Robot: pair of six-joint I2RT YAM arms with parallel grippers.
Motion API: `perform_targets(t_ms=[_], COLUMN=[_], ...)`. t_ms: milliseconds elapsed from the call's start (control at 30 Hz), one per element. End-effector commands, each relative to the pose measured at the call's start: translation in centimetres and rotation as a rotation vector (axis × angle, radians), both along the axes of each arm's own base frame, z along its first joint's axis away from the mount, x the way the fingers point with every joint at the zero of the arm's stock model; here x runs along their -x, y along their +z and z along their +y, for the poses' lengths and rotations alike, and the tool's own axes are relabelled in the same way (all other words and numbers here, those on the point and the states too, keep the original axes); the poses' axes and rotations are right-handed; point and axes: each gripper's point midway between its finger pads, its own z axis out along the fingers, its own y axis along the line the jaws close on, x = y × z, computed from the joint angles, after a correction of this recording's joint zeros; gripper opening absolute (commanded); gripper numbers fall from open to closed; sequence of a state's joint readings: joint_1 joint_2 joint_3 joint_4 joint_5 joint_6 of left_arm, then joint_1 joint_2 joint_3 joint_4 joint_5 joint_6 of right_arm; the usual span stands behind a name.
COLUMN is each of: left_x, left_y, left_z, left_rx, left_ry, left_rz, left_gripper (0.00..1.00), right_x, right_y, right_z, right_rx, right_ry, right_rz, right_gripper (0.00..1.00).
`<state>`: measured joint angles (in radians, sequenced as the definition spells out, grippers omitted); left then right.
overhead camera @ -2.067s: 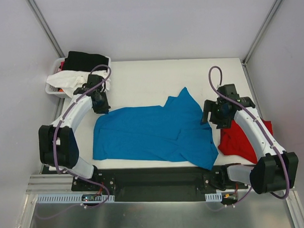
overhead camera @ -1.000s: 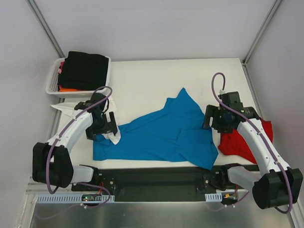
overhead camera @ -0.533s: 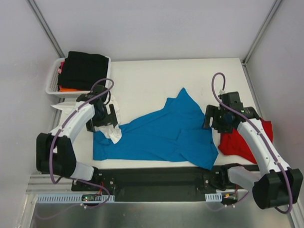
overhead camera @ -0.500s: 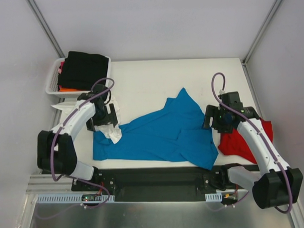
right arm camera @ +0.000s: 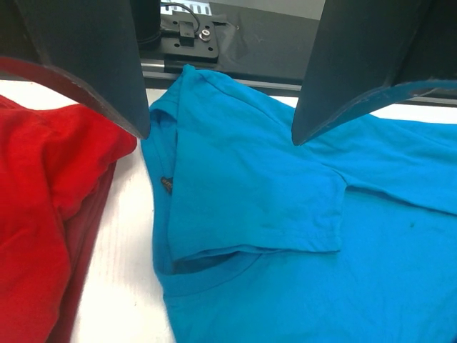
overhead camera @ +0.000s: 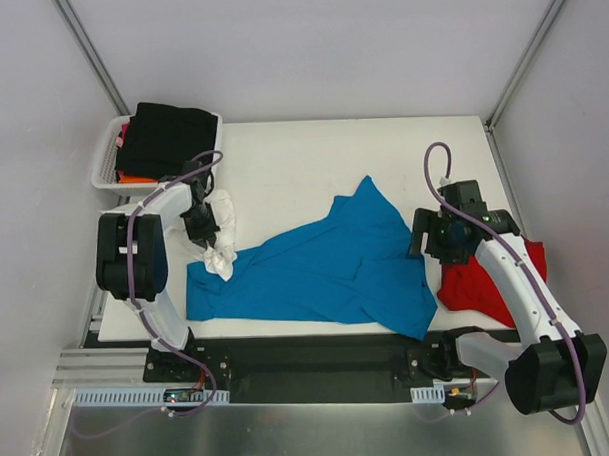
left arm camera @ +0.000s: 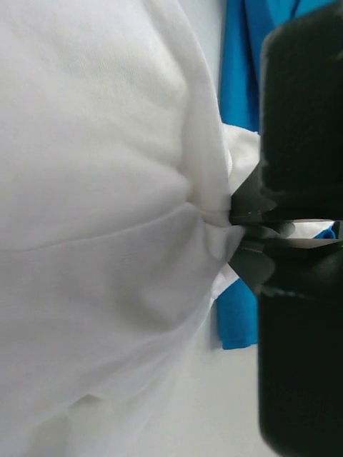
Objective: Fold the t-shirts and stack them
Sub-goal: Fold the tshirt
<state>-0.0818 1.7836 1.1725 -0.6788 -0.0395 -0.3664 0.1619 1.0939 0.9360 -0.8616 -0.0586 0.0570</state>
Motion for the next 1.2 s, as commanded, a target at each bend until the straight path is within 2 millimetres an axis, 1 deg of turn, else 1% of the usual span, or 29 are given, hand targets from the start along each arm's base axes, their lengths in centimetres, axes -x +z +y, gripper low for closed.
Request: perform_targets(t_ms=[0,33,67,133,167,200,267,300,333,367,467,500,567,600,633,667,700,733,767,800,833,867,900,933,1000,1033,1067,1133,1167], left_x=[-2.1,-2.8,-3.3,-4.7,-5.3,-6.5,-7.0,-8.0,-8.2,-8.9,-10.0,-10.6,-11.9,-12.6,-13.5,-14.0,-14.3,-14.9,-15.2,-15.4,-16.1,-16.4,-16.5,-16.8,-17.2,-17.7,-18.1,-19.1,-19.4], left_y=[2.0,3.8,5.0,9.9,11.8,14.9,17.9,20.5,21.4,23.4,26.5,28.8,30.1,31.8,31.2,31.4,32.2,31.8,32.8,33.2,32.9,33.9,34.0,33.7,34.2,33.6,34.3,33.8,34.8], left_z=[-0.1,0.1,0.2,0.7,0.8,1.0,1.7,1.9,2.2,2.4,2.9,3.4,4.0,5.0,5.4,5.5,7.4,7.8,8.3,9.5,10.1,10.7,12.1,12.9,14.3,15.9,16.3,17.5,18.1], left_rx=[0.017,0.009,0.004,-0.020,-0.028,-0.036,-0.062,-0.063,-0.065,-0.069,-0.089,-0.113,-0.135,-0.154,-0.151,-0.138,-0.136,-0.122,-0.115,-0.123,-0.126,-0.121,-0.126,-0.123,-0.119,-0.126,-0.108,-0.091,-0.075], left_ry=[-0.037,-0.033,-0.032,-0.001,0.010,0.023,0.047,0.060,0.069,0.082,0.096,0.102,0.102,0.117,0.128,0.136,0.196,0.211,0.232,0.258,0.271,0.291,0.324,0.345,0.391,0.421,0.434,0.461,0.478], left_rz=[-0.097,-0.157,-0.193,-0.304,-0.347,-0.426,-0.483,-0.546,-0.559,-0.613,-0.696,-0.757,-0.787,-0.831,-0.818,-0.826,-0.845,-0.838,-0.867,-0.877,-0.872,-0.900,-0.905,-0.902,-0.924,-0.918,-0.943,-0.948,-0.981], left_gripper=[0.00,0.00,0.00,0.00,0.00,0.00,0.00,0.00,0.00,0.00,0.00,0.00,0.00,0.00,0.00,0.00,0.00,0.00,0.00,0.00,0.00,0.00,0.00,0.00,0.00,0.00,0.00,0.00,0.00], right_x=[-0.7,-0.7,-0.8,-1.0,-1.0,-1.2,-1.3,-1.3,-1.3,-1.2,-0.8,-0.6,-0.2,0.0,0.3,0.4,0.7,0.8,1.0,1.2,1.4,1.4,1.7,1.7,1.8,1.7,1.6,1.1,1.0], right_y=[1.2,1.1,1.0,0.8,0.7,0.7,0.5,0.4,0.3,0.3,0.0,0.0,-0.1,-0.1,-0.1,-0.1,-0.1,0.0,0.0,-0.1,-0.2,-0.2,-0.6,-0.7,-1.1,-1.1,-1.4,-1.2,-1.3], right_z=[-0.6,-0.6,-0.5,-0.3,-0.1,0.1,0.4,0.6,0.7,0.8,0.9,1.0,1.0,1.0,0.9,0.8,0.7,0.7,0.6,0.5,0.5,0.6,0.6,0.6,0.8,0.9,1.1,1.2,1.3], right_rx=[0.036,0.034,0.028,0.018,0.009,0.001,-0.017,-0.023,-0.028,-0.035,-0.047,-0.050,-0.055,-0.055,-0.054,-0.050,-0.045,-0.040,-0.038,-0.033,-0.033,-0.036,-0.037,-0.038,-0.045,-0.050,-0.055,-0.059,-0.060], right_ry=[0.005,0.007,0.006,0.003,0.005,0.004,0.003,0.002,0.002,0.000,0.000,0.001,0.000,0.002,0.006,0.005,0.010,0.012,0.015,0.018,0.020,0.026,0.031,0.034,0.044,0.050,0.050,0.059,0.062], right_rz=[-0.020,-0.014,-0.013,-0.012,-0.008,-0.008,0.002,0.005,0.010,0.016,0.028,0.027,0.034,0.039,0.039,0.041,0.046,0.042,0.046,0.051,0.052,0.051,0.063,0.066,0.085,0.090,0.105,0.103,0.113], right_gripper=[0.84,0.84,0.84,0.84,0.84,0.84,0.84,0.84,0.84,0.83,0.83,0.83,0.83,0.83,0.83,0.83,0.83,0.83,0.83,0.83,0.83,0.83,0.83,0.82,0.78,0.77,0.77,0.77,0.77])
